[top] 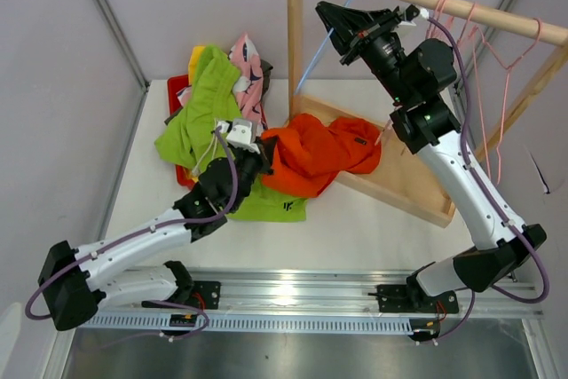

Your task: Remove the shorts from the hanger

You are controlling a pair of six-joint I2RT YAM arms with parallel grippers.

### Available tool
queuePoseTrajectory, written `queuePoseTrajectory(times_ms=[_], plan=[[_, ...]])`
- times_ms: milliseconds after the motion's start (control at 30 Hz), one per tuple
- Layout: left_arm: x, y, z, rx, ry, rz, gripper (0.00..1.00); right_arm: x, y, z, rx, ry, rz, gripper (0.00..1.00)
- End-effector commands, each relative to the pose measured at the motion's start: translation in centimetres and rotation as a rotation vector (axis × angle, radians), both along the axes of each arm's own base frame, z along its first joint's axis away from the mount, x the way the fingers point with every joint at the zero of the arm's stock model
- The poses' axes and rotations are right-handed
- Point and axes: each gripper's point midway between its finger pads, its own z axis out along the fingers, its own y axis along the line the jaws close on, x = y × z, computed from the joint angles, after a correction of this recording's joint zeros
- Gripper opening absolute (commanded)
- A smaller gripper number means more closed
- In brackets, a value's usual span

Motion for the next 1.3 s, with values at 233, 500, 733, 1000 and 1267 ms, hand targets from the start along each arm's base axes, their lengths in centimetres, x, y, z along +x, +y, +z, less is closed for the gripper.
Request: queuePoseTrajectory(times_ms=[233, 500, 733, 1000, 1267], plan=[[-3.5, 2.7, 2.8, -0.086, -0.013, -0.060, 0.00, 5.4, -4.9, -2.1, -0.040, 0.023, -0.243, 0.00], [-6.1, 7.3, 7.4, -0.080, -0.060, -0.013, 0.00, 7.9, -5.4, -6.7, -0.091, 0.094, -0.280, 0.00], [-7.0, 10.8, 13.7, -0.042, -0.134, 0.076, 0.00, 5.1, -4.7, -8.0, -0.157, 0.091, -0.291, 0.00], [-7.0, 13.2, 19.8, 0.012, -0.233, 0.173, 0.00, 2.8, -6.2, -9.8, -0.394, 0.105, -0.426, 0.92], [-5.6, 14.1, 23.1, 0.113, -0.229, 0.264, 0.00, 1.2, -7.3, -11.9, -0.526, 0.130, -0.457, 0.99]])
